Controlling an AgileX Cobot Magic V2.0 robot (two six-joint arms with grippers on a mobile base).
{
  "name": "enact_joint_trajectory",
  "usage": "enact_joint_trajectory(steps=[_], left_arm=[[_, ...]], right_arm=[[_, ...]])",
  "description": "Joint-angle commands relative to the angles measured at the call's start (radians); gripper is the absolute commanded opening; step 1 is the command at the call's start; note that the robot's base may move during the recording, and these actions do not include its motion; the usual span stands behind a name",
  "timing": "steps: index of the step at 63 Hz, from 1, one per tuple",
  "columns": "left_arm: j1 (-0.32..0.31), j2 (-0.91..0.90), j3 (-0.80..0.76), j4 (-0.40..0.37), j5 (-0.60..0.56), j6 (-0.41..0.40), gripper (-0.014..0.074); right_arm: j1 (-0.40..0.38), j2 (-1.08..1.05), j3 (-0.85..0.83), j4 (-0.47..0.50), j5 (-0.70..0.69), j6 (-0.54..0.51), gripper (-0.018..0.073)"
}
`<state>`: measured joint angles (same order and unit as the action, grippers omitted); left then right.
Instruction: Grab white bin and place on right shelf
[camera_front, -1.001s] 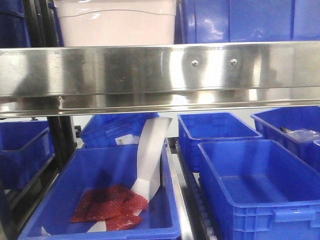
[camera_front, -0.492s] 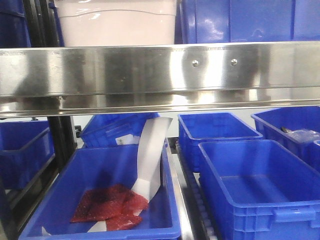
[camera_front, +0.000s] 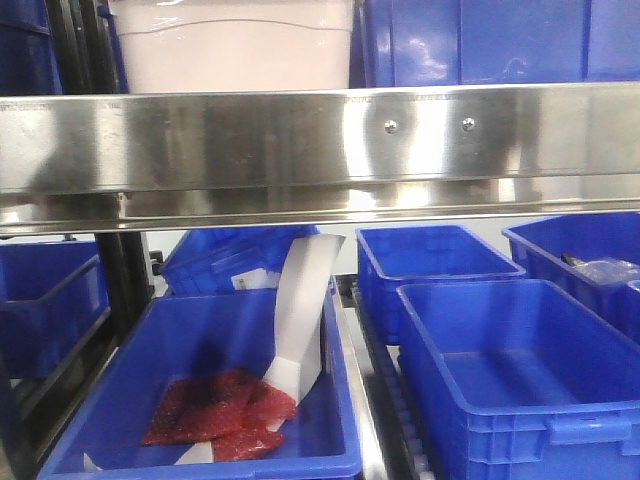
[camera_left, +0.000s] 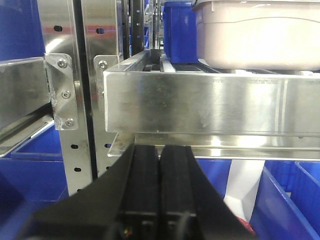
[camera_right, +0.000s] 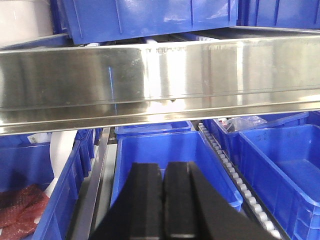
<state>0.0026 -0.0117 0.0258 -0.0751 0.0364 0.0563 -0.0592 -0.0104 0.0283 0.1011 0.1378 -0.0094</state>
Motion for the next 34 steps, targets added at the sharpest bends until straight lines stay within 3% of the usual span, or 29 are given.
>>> enact_joint_trajectory(steps=[1,34], left_arm=[[-0.006,-0.009,0.024,-0.001,-0.092,-0.010,-0.0118],[-0.006,-0.009,0.024,-0.001,-0.092,-0.010,-0.0118]], right_arm=[[-0.004,-0.008,-0.004,0.002,-0.095,0.000,0.0076],[-0.004,-0.008,-0.004,0.002,-0.095,0.000,0.0076]])
